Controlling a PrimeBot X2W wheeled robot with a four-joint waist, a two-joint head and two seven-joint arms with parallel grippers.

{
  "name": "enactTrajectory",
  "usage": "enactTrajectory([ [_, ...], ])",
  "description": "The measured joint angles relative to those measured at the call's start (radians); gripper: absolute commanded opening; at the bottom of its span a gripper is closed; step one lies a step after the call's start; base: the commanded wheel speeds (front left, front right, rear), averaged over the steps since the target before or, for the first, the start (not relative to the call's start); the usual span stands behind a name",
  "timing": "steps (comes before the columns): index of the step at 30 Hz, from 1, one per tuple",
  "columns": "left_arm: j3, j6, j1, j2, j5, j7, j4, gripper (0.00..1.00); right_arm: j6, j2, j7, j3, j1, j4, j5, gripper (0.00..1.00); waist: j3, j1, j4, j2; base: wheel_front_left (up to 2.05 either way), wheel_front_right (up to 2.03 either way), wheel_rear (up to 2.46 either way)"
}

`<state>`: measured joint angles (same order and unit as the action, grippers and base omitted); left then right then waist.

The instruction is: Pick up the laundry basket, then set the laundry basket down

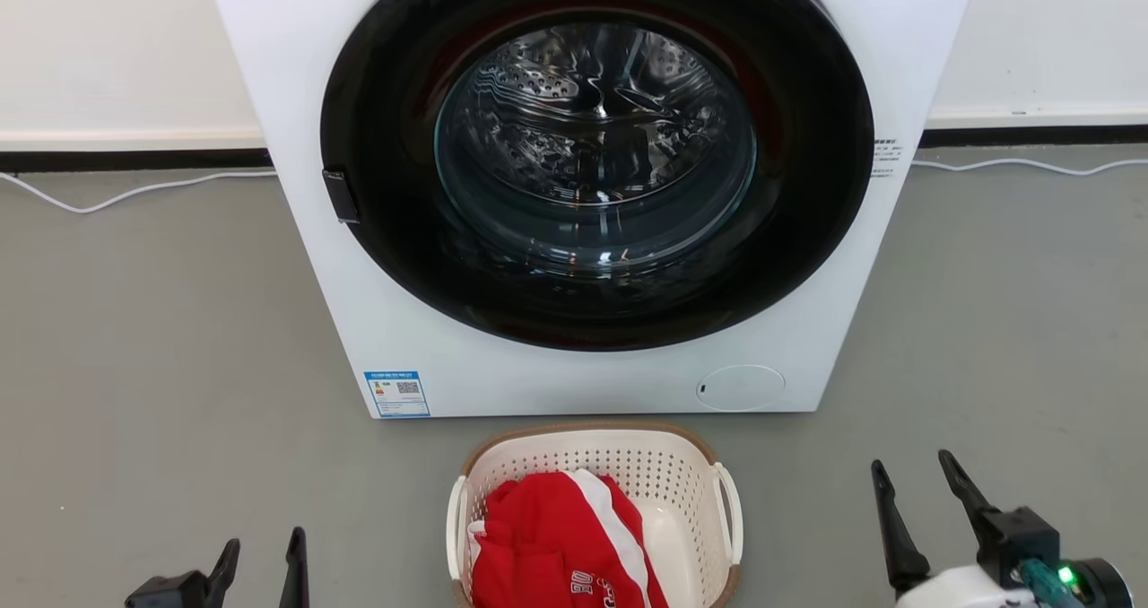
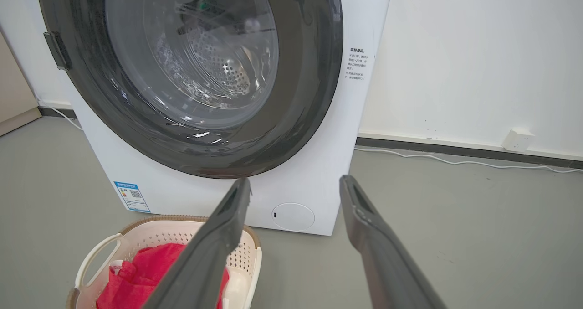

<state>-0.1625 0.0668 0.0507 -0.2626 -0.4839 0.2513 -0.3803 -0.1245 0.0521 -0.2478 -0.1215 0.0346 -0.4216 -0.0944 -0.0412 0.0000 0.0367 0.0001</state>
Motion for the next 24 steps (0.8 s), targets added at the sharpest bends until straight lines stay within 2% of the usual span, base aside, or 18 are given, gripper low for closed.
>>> enactTrajectory([
  [8, 0.032, 0.014, 0.046, 0.003, 0.001, 0.000, 0.058, 1.00, 0.000, 0.000, 0.000, -0.013, -0.073, 0.062, 0.017, 1.00, -0.017, 0.0000, 0.010, 0.0000, 0.00, 0.00, 0.00],
  [24, 0.080, 0.057, 0.085, 0.005, 0.008, 0.000, 0.152, 1.00, 0.000, -0.003, 0.000, -0.015, -0.096, 0.110, 0.017, 1.00, -0.035, -0.0001, 0.005, 0.0000, 0.00, 0.00, 0.00],
])
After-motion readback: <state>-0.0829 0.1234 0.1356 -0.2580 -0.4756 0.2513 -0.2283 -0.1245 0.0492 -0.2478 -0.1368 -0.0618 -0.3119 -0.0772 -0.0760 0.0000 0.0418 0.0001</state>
